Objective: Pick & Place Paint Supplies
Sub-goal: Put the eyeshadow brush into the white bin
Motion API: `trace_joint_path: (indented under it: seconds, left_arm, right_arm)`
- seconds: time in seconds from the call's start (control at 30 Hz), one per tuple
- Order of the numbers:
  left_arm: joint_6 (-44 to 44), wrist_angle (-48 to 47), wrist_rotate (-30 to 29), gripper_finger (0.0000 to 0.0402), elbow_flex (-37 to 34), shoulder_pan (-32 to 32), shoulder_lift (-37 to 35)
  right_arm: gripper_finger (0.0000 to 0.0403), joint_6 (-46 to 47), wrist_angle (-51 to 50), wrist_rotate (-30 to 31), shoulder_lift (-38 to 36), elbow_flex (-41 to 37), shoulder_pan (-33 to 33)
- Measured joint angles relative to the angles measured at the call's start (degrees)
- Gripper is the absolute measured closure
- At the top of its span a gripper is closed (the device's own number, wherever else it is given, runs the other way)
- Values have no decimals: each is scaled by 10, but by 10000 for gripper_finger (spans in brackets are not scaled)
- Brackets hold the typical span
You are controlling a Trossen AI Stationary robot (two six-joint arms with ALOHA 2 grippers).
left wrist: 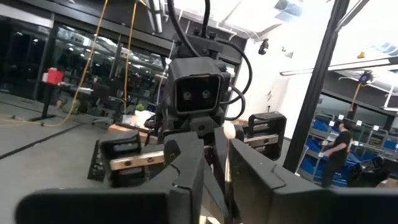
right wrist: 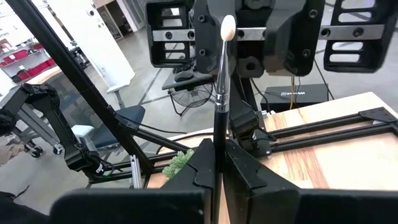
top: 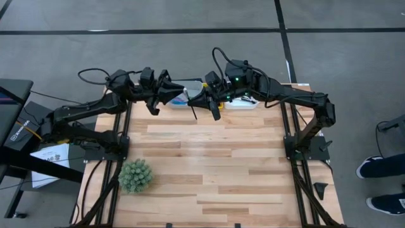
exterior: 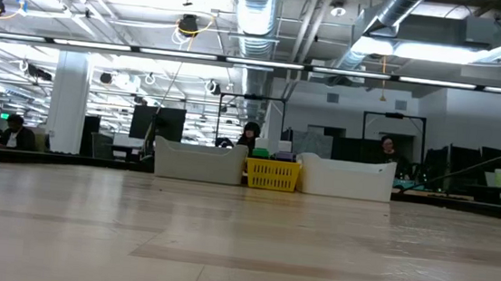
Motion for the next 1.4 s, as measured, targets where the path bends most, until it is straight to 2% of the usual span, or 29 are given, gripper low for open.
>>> trace_joint_path:
  seconds: [0.33,0.5,0.67,0.97,1.07,1.2,1.3,1.4]
  left_arm:
    - [37,-65,0,252,0,9,-44]
    - [52,-127,0,234,0,13,-60]
    - [52,-210,0,233,0,23,-80]
    - [148,-384,14,260,0,14,-125]
    - [183,-419,24,287,0,8,-137]
    - [204,-435,28,342,0,7,-142]
    - [225,-439,62,389,-3,7,-142]
    - [237,-436,79,394,-20,7,-143]
  right_arm:
    - [397,-1,-1,0,0,0,0]
    - [397,-1,-2,-1,0,0,0]
    - [397,-1,-12,-2,0,0,0]
    - [396,-8,-37,-2,0,0,0]
    - [392,-25,-67,-2,0,0,0]
    - [393,-45,-88,-2,0,0,0]
    - [394,-50,-88,-2,0,0,0]
    - [394,-50,-89,-2,0,0,-1]
